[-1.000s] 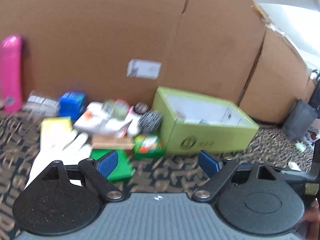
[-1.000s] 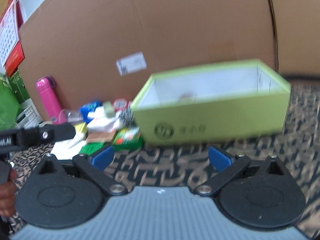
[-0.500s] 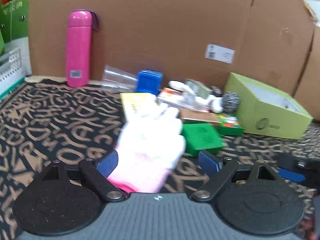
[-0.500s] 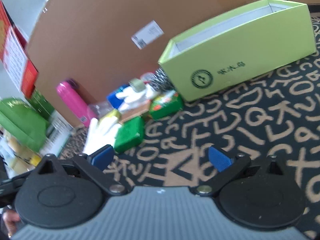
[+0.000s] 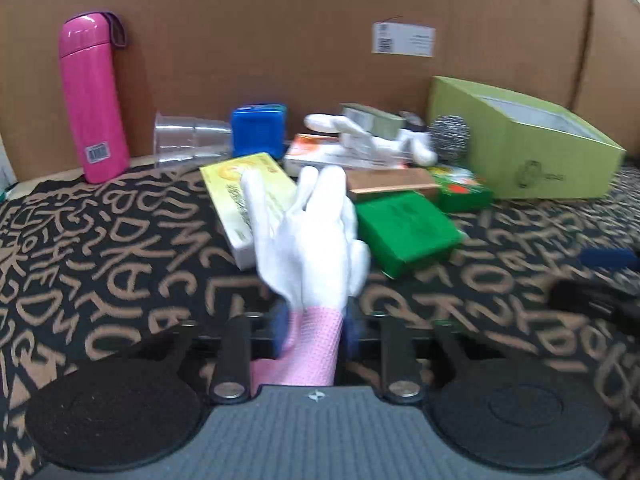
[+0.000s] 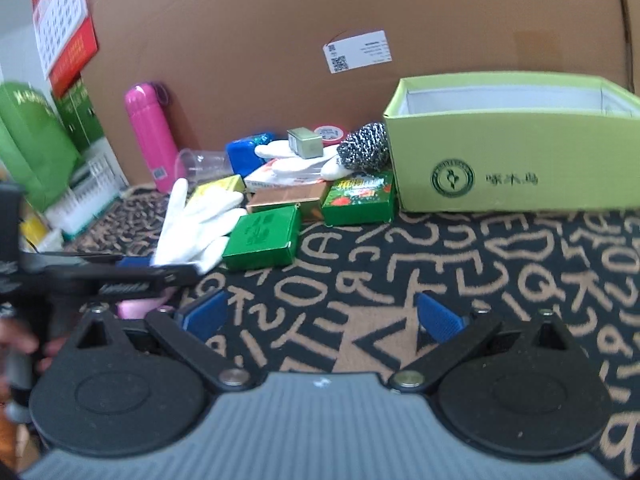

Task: Organize objects
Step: 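Grasp the white glove with left tool while right tool grasps green box, then lift the white glove with left tool while right tool lifts green box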

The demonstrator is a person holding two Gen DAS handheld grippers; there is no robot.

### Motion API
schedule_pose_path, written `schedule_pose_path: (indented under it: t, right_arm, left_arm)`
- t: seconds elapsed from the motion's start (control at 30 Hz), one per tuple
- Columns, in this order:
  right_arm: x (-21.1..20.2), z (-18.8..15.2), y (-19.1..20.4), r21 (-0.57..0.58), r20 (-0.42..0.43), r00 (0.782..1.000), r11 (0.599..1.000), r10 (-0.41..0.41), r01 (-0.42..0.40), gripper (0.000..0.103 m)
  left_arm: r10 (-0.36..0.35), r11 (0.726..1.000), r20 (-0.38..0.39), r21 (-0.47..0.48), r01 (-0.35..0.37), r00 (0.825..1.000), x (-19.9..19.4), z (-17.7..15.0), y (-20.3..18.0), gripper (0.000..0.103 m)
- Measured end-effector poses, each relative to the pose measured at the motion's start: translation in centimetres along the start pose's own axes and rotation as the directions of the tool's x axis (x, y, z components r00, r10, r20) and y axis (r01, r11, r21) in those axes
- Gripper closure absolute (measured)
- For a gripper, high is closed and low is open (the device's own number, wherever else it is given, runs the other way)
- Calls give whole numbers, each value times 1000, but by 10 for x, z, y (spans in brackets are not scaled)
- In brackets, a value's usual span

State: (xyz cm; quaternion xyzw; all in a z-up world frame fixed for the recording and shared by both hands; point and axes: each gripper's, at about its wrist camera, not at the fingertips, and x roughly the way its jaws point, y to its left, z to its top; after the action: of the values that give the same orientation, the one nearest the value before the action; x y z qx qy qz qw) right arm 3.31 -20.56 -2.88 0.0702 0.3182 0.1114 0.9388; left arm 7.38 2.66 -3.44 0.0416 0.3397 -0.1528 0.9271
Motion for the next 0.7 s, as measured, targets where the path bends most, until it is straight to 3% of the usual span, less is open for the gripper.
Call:
schedule_pose_path:
  t: [0.07,0.23,0.43,0.5,0.6,0.7]
  right_arm:
    - [11,6,8,-51,-1,1000,999,-5,5,0]
    - [40,24,33,-130,3,999,990,50,-49,1]
    - [81,37,63,-207,-14,999,977,46,-48,19]
    - [90,34,62,-223,-45,999,974,29,-38,38]
    - [74,28,48,-188,-25,999,981,47,-51,39]
    - [46,17,32,-194,-17,1000,981,21,-24,39]
  left_arm:
    - [-36,999,-11,-15,35,999,-11,-9,-1,81]
    - [-12,999,-19,-39,12,1000,-31,-24,4,81]
    - [5,994,-31,-107,-9,1000,-33,-22,20,81]
    - [-6,992,-33,-127,2,999,-33,-21,23,81]
    - [-46,991,-29,-129,42,999,-31,-20,21,81]
    - [-147,985,-34,-93,143,989,-27,-17,6,81]
